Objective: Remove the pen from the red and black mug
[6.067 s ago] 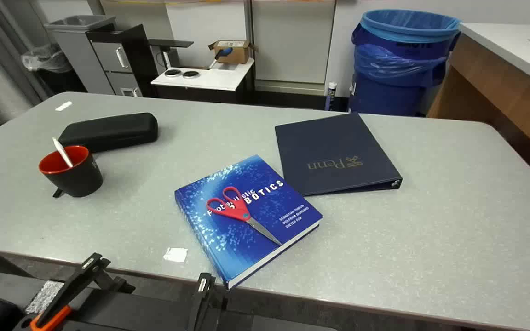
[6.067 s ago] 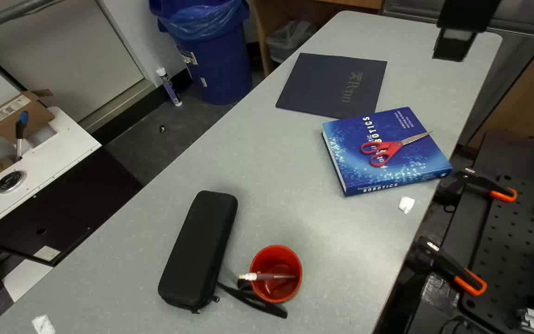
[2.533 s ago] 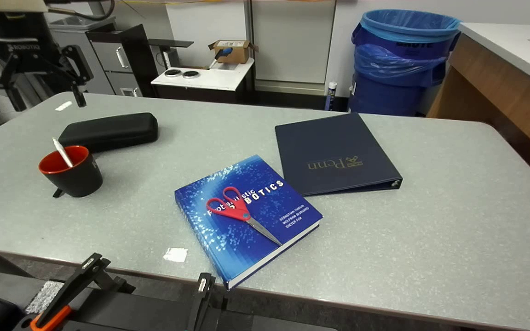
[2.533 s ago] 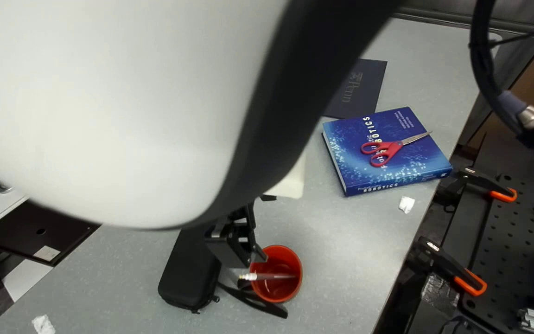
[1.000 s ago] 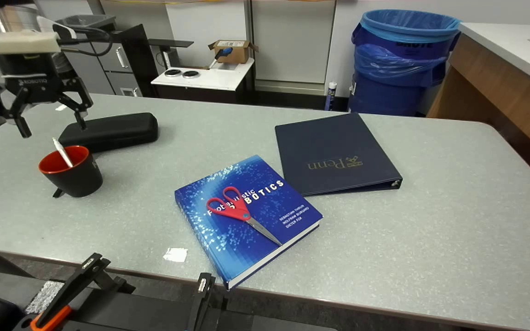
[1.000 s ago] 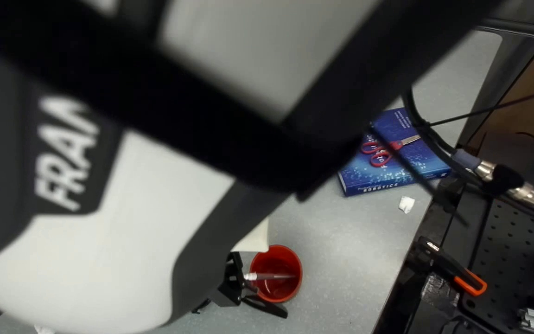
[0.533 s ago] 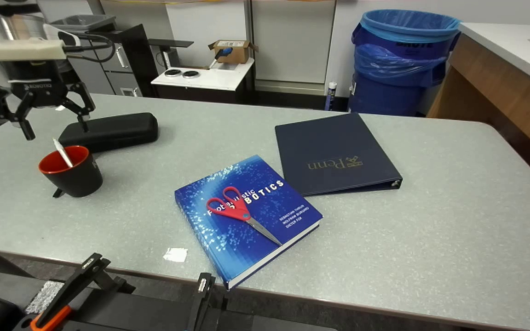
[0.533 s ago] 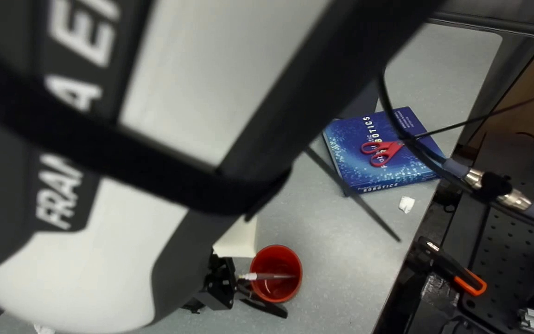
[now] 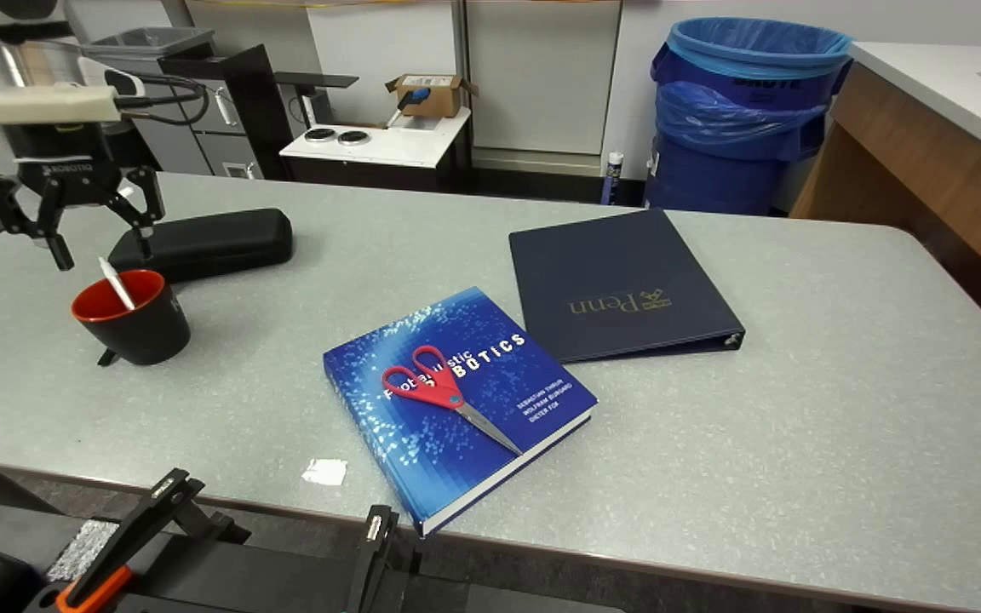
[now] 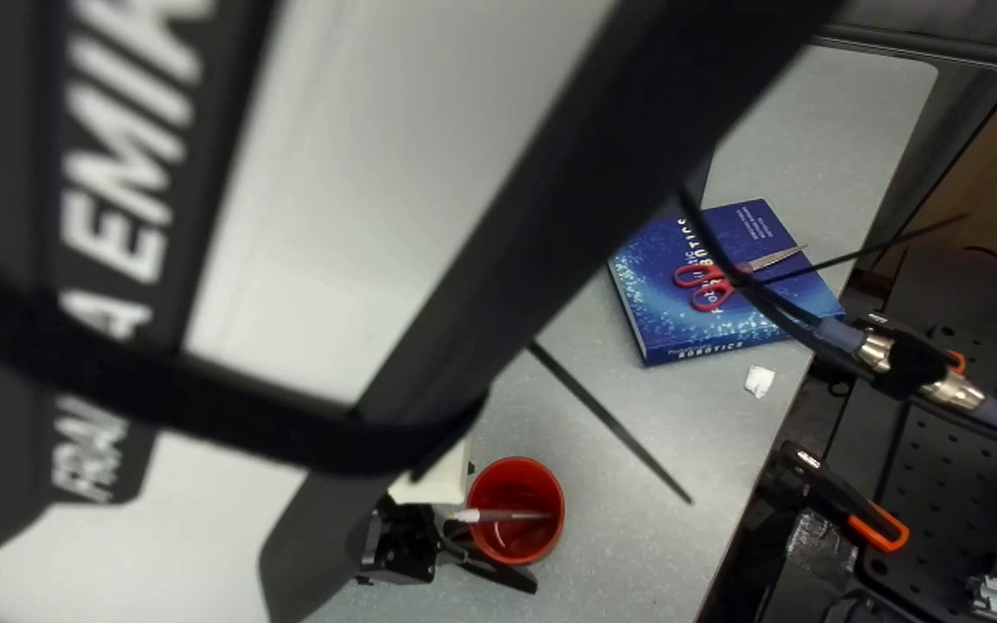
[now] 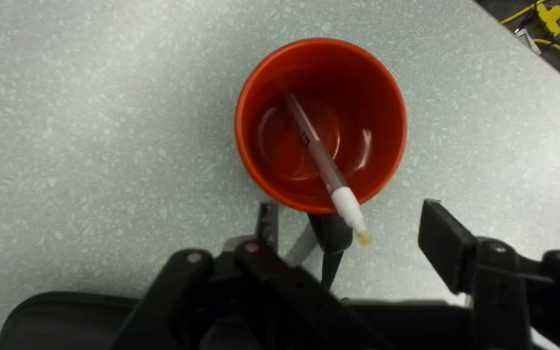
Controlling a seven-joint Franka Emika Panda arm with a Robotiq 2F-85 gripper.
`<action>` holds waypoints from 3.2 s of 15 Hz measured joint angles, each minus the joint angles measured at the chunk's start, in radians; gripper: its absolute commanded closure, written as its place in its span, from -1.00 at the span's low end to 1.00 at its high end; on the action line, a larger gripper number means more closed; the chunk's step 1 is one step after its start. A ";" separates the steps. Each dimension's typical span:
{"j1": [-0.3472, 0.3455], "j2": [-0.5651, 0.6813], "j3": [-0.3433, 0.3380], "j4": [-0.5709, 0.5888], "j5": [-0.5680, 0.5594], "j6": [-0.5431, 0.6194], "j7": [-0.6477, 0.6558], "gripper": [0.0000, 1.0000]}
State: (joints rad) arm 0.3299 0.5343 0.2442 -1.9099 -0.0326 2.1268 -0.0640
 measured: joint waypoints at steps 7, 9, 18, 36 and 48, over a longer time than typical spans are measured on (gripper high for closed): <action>0.004 0.001 0.001 0.005 0.000 -0.001 0.000 1.00; 0.004 0.000 0.001 0.007 0.000 -0.002 0.000 0.94; -0.010 -0.061 -0.005 -0.020 0.002 -0.002 0.000 0.95; -0.141 -0.230 -0.100 -0.200 0.043 -0.178 -0.001 0.95; -0.094 0.045 -0.188 -0.071 -0.086 -0.036 0.344 0.30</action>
State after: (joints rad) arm 0.2356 0.5790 0.0562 -1.9814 -0.1188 2.0911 0.2803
